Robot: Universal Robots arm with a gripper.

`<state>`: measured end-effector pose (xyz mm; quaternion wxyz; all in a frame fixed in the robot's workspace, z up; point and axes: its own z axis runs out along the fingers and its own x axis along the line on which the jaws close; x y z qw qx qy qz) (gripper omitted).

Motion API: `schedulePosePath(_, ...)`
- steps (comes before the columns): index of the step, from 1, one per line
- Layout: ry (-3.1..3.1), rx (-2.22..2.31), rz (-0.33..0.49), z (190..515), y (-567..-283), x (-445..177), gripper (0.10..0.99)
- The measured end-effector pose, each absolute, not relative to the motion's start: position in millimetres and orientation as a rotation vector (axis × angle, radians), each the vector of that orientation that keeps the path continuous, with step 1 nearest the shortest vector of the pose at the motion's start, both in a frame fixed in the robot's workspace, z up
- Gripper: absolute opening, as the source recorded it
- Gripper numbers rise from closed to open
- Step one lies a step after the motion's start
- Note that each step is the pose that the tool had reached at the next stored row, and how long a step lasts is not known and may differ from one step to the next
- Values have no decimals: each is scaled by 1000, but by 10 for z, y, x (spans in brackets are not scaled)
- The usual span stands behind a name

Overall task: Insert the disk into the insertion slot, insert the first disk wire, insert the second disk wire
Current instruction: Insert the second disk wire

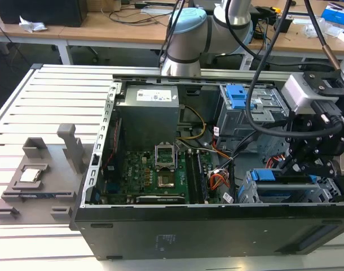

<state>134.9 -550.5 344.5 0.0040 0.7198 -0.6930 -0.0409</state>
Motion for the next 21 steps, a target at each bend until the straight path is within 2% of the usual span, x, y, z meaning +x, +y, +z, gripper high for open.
schedulePosePath(21,-2174,2263,-138,3447,-5504,1348,145)
